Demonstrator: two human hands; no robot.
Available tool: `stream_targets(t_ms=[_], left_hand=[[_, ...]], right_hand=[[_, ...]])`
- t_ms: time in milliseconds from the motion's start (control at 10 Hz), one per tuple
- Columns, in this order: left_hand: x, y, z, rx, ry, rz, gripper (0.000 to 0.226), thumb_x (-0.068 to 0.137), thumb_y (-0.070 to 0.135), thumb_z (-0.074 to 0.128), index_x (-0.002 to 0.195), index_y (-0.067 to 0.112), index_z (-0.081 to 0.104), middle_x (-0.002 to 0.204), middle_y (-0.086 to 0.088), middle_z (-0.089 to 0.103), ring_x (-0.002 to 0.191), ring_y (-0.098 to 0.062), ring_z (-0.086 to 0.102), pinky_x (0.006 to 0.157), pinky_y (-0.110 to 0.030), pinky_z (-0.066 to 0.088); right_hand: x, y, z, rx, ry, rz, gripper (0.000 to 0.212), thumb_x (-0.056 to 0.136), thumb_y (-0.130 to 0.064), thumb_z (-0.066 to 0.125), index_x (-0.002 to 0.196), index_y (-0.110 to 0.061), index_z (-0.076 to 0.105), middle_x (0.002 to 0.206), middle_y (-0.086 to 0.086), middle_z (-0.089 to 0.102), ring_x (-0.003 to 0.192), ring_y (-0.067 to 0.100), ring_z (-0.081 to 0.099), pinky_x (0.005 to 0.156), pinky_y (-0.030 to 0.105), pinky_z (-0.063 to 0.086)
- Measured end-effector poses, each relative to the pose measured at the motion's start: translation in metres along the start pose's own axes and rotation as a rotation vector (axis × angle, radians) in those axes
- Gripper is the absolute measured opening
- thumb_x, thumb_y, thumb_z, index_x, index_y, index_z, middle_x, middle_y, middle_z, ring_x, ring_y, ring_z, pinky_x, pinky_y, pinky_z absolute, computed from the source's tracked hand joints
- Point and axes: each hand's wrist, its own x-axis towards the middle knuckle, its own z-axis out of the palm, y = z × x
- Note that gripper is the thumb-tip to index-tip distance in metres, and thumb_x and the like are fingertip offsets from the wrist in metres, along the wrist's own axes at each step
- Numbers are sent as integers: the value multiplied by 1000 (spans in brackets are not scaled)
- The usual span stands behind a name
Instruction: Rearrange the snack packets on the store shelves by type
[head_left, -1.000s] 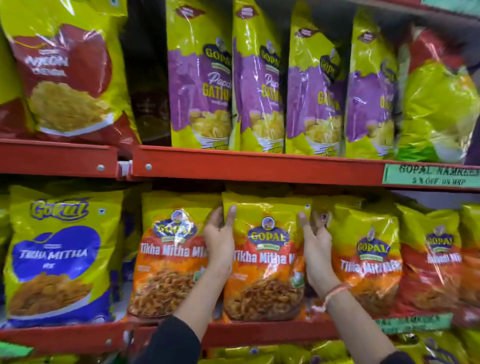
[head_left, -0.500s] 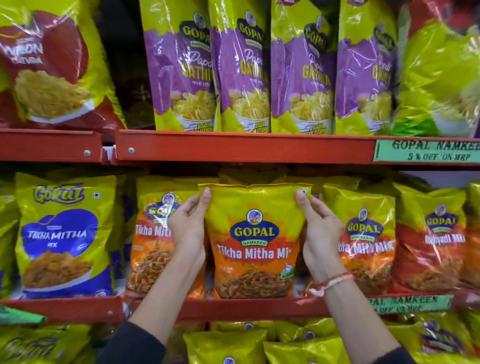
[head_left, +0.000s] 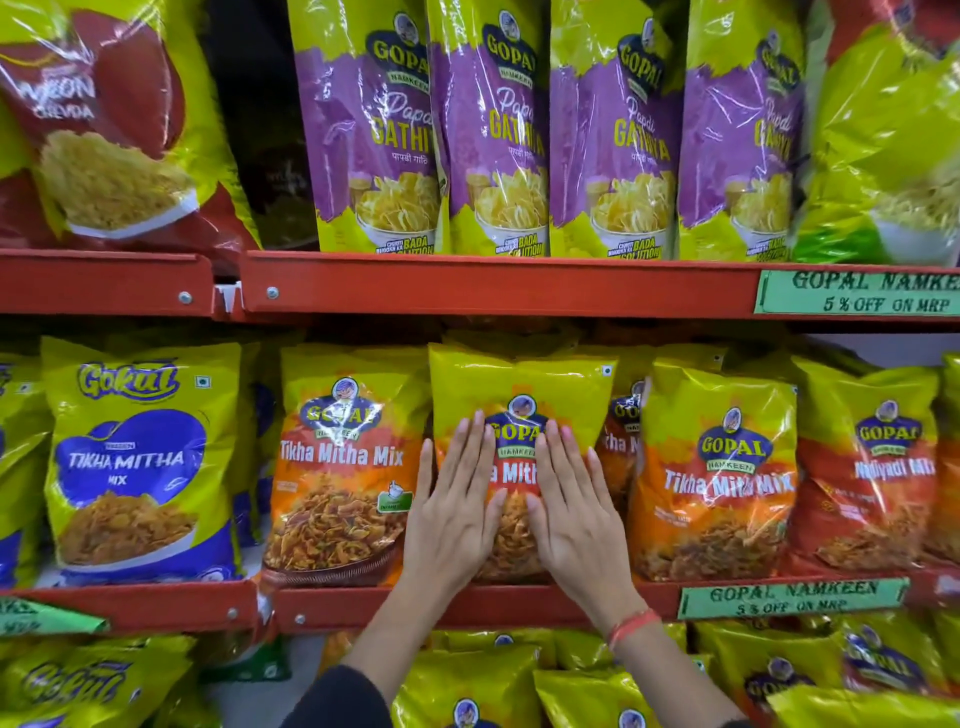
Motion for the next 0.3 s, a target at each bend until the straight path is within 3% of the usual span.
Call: stream_targets(t_ms=[200,300], left_hand=[[5,2,-9,-46,-120,11,64,99,46,19,152,11,13,163,-5,11,151,-17,10,121,-45,14],[-2,-12,-27,-70,-65,-12,65,99,46,22,152,10,15,162,-7,13,151,-17,8,123,-41,7]], right_hand=[[1,3,-4,-31,-95,25,60,104,-37,27,155,-6,23,166,10,17,154,23,17,121,47,25],[5,-10,-15,-32,-46,53,63,103,-42,26,154,-4,24,165,13,19,153,25,18,121,49,23]])
